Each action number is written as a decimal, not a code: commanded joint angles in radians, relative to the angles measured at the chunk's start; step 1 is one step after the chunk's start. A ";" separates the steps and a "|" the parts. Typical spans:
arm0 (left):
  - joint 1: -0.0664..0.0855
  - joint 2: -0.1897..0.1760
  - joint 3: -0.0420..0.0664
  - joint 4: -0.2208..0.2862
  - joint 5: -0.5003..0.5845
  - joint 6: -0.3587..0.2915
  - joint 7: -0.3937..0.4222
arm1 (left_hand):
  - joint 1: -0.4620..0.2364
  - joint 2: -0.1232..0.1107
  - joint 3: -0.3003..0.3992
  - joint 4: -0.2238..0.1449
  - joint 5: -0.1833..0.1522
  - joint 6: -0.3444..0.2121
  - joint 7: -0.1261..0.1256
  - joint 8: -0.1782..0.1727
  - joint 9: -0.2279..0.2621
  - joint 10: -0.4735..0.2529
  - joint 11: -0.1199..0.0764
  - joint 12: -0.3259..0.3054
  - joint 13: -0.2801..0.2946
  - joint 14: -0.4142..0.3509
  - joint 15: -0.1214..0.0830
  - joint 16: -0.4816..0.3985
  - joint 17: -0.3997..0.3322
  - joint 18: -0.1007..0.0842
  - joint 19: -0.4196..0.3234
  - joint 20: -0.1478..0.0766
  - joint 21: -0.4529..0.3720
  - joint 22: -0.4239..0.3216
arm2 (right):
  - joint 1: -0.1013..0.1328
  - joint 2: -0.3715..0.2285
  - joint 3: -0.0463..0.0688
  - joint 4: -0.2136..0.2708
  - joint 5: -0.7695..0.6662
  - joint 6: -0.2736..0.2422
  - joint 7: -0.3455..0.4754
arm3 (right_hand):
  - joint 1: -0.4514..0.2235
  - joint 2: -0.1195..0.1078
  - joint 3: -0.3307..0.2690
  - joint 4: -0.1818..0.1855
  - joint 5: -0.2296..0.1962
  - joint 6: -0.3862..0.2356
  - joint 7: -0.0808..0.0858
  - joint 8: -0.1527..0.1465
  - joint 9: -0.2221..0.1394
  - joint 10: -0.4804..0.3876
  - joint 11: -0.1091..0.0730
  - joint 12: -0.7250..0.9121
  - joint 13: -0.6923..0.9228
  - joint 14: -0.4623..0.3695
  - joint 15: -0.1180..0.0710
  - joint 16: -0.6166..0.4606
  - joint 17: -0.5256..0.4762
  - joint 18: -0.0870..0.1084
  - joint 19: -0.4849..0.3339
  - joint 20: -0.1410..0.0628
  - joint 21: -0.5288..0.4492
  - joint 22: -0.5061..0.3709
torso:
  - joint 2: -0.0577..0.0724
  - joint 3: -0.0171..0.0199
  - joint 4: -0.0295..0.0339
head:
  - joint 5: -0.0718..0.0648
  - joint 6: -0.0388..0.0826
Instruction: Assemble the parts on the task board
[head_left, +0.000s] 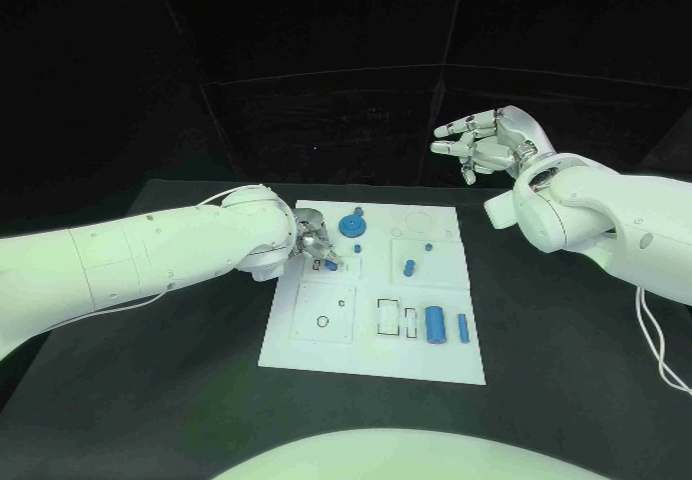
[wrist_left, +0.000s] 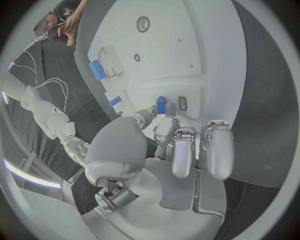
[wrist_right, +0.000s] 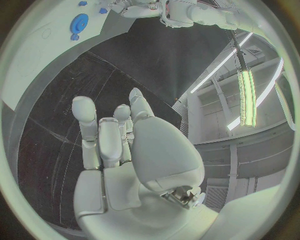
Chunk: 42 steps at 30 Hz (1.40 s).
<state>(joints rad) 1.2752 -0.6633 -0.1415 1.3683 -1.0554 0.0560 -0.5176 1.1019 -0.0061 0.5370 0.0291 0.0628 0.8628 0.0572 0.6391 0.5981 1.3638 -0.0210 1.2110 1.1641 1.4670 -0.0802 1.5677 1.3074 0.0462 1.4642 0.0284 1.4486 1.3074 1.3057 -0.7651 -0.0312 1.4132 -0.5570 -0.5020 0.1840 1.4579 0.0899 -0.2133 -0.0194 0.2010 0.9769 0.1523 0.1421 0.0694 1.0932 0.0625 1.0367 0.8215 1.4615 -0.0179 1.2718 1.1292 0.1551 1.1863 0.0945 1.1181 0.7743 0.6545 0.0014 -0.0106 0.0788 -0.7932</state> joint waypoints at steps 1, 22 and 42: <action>-0.001 0.000 -0.001 0.003 -0.010 0.037 -0.005 | 0.005 -0.002 0.125 -0.119 0.005 0.001 -0.005 0.008 0.002 0.000 -0.002 -0.006 -0.002 0.104 -0.002 0.003 0.263 -0.002 0.031 -0.002 -0.003 0.061 | 0.002 0.001 0.001 0.000 -0.004 0.003 0.004 | -0.005 0.002 0.000 -0.005 0.003 -0.008 -0.002 0.001 -0.002 -0.004 0.000 -0.002 -0.001 0.000 0.004 -0.003 -0.001 -0.006 -0.008 -0.002 0.003 -0.001 | 0.000 0.0002 0.0002 | 0.001 -0.001; 0.000 0.038 -0.001 -0.046 -0.010 0.079 -0.006 | -0.109 -0.028 0.069 -0.034 0.005 0.023 -0.016 0.031 0.022 0.006 -0.009 -0.002 0.000 0.104 -0.009 0.003 0.263 -0.004 0.035 -0.007 0.001 0.070 | 0.002 0.006 0.001 -0.001 -0.004 0.006 0.002 | -0.011 0.003 0.000 -0.005 0.005 -0.010 -0.001 0.001 -0.002 -0.009 0.001 -0.006 -0.008 -0.002 0.005 -0.007 -0.006 -0.005 -0.013 -0.001 0.000 -0.007 | 0.001 0.0006 -0.0006 | -0.001 -0.002; 0.000 0.055 -0.001 -0.073 -0.010 0.108 -0.005 | -0.175 -0.034 0.034 0.011 0.005 0.049 -0.028 0.054 0.036 0.013 -0.019 0.007 0.006 0.104 -0.017 0.003 0.263 -0.005 0.037 -0.014 0.003 0.076 | 0.002 0.014 0.001 -0.007 -0.004 0.011 0.002 | -0.018 0.005 -0.001 -0.004 0.006 -0.011 -0.001 0.002 -0.002 -0.020 0.002 -0.017 -0.024 -0.006 0.006 -0.013 -0.014 -0.002 -0.023 0.000 -0.008 -0.021 | 0.000 0.0007 0.0008 | -0.004 -0.007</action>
<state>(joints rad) 1.2759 -0.6094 -0.1416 1.2958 -1.0636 0.1421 -0.5207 0.9328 -0.0391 0.5695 0.0351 0.0708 0.9050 0.0301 0.6899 0.6329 1.3764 -0.0312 1.2153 1.1701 1.4647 -0.0898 1.5677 1.3074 0.0463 1.4640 0.0214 1.4486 1.3074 1.3055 -0.7527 -0.0313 1.4054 -0.5584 -0.4974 0.1821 1.4526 0.0952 -0.2133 -0.0194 0.2010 0.9706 0.1531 0.1420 0.0688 1.0786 0.0625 1.0221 0.7984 1.4578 -0.0141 1.2626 1.1155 0.1552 1.1723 0.0945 1.1140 0.7544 0.6550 0.0019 -0.0106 0.0744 -0.7997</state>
